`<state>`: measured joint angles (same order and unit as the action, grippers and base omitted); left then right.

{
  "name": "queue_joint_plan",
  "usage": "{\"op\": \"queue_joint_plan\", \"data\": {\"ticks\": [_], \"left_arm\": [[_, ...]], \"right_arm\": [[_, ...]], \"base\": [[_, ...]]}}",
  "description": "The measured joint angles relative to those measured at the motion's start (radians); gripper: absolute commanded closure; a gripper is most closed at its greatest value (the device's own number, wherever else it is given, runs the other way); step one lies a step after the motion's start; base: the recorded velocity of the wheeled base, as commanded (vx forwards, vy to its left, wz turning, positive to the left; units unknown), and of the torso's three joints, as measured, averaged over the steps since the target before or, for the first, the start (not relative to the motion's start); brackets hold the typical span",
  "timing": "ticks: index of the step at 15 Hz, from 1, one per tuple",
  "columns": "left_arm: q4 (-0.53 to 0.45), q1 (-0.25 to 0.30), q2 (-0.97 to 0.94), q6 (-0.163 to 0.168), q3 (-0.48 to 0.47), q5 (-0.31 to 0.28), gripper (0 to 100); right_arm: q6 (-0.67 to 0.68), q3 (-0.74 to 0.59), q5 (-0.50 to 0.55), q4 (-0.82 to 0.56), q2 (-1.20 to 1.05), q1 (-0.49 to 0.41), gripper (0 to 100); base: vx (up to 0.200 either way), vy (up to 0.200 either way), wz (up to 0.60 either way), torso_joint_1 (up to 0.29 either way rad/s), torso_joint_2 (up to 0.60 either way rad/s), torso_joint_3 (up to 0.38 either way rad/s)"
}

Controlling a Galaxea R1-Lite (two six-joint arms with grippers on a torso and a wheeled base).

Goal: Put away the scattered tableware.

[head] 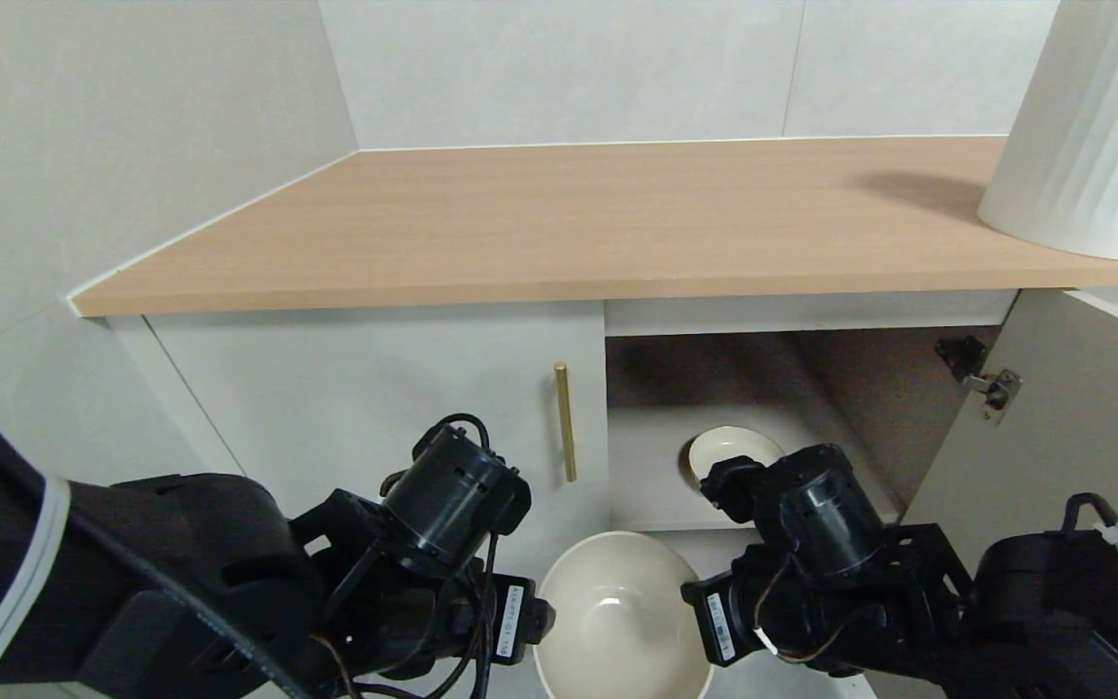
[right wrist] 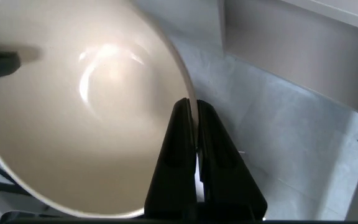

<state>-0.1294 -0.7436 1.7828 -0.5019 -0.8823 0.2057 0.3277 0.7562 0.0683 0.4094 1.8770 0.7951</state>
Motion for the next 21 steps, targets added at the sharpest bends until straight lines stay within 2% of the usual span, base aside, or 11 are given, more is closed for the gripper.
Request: {"op": "queue_joint_plan", "data": {"ticks": [3, 6, 8, 11, 14, 21], "left_arm": [[0.006, -0.001, -0.001, 0.0, -0.001, -0.003, 0], [0.01, -0.002, -0.001, -0.001, -0.001, -0.006, 0], [0.01, -0.002, -0.005, 0.0, -0.001, -0.007, 0], [0.011, -0.002, -0.01, -0.001, -0.001, -0.007, 0], [0.011, -0.002, -0.011, -0.001, -0.001, -0.008, 0], [0.011, -0.002, -0.011, 0.0, -0.001, -0.007, 0]], "right_arm": [[-0.002, 0.0, 0.0, 0.0, 0.004, 0.001, 100], [-0.033, -0.001, 0.042, 0.0, 0.029, -0.012, 100], [-0.066, 0.002, 0.096, 0.0, 0.068, -0.04, 100], [-0.085, 0.019, 0.112, -0.02, 0.122, -0.095, 100], [-0.074, 0.091, 0.126, -0.088, 0.156, -0.171, 100], [0.198, 0.331, 0.2, -0.1, 0.258, -0.312, 100]], "base": [[0.0, 0.0, 0.0, 0.0, 0.0, 0.0], [0.0, 0.0, 0.0, 0.0, 0.0, 0.0], [0.0, 0.0, 0.0, 0.0, 0.0, 0.0], [0.0, 0.0, 0.0, 0.0, 0.0, 0.0], [0.0, 0.0, 0.0, 0.0, 0.0, 0.0], [0.0, 0.0, 0.0, 0.0, 0.0, 0.0]]}}
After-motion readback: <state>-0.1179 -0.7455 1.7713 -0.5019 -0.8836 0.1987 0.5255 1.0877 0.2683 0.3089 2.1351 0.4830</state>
